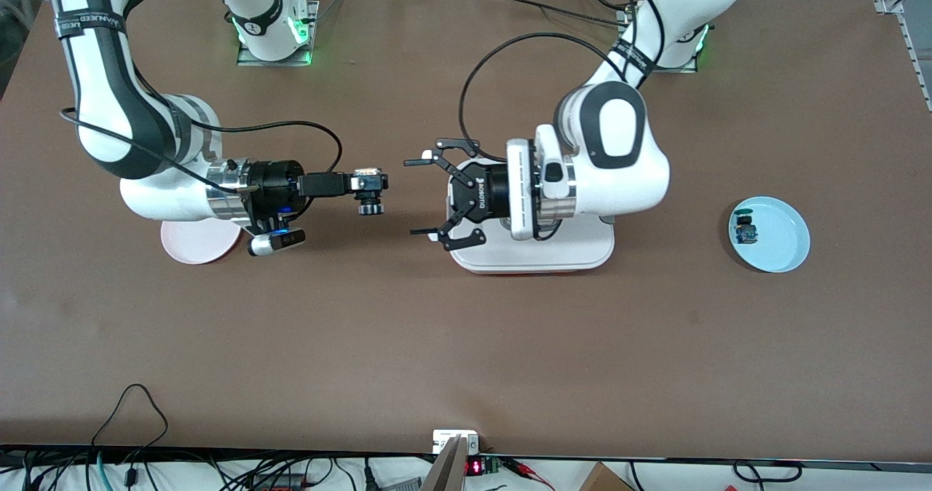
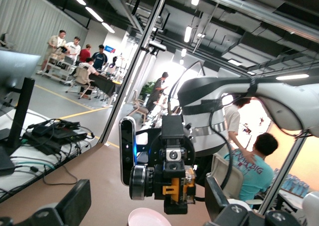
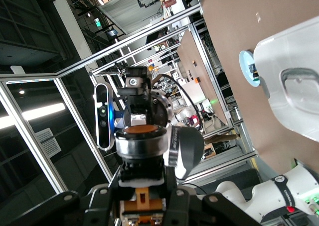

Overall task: Transfer orange switch to right arm and place
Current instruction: 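Open the left gripper and withdraw it while the right gripper holds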

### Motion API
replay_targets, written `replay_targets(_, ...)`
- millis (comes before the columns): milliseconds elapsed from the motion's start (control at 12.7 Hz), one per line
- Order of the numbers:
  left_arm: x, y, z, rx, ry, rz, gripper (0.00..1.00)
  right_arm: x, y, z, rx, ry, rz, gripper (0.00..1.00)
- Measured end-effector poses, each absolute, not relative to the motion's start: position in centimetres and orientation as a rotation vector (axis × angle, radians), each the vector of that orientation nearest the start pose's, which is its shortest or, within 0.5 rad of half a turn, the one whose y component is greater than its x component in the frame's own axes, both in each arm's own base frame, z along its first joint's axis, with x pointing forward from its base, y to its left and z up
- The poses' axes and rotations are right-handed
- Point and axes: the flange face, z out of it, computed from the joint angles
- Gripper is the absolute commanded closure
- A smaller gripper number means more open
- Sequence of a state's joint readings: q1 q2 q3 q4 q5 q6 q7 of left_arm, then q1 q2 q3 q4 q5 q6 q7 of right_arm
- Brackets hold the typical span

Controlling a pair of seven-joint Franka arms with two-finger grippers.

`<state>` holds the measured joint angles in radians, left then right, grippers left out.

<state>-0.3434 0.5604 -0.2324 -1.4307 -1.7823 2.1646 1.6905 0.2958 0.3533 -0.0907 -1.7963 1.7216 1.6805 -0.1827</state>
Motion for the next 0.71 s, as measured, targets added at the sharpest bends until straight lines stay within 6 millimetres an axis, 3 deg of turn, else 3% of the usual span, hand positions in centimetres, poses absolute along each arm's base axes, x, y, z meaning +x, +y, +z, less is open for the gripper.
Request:
replay_targets(237, 65.4, -34.7, 44.2, 1.359, -0.924, 0.983, 0.0, 61.0, 19.1, 40.8, -1.608, 0.198, 0.342, 0.95)
replay_targets(473, 68.4, -24.8, 44.0, 1.347, -1.015, 0.978, 0.0, 60.6, 12.7, 39.8, -1.704, 0.106, 0.372, 0.96)
replay_targets(710, 69.9, -16.0, 41.6, 1.351, -1.088, 0.966, 0.0, 59.2, 6.7, 38.4, -1.811, -0.011, 0.396, 0.96)
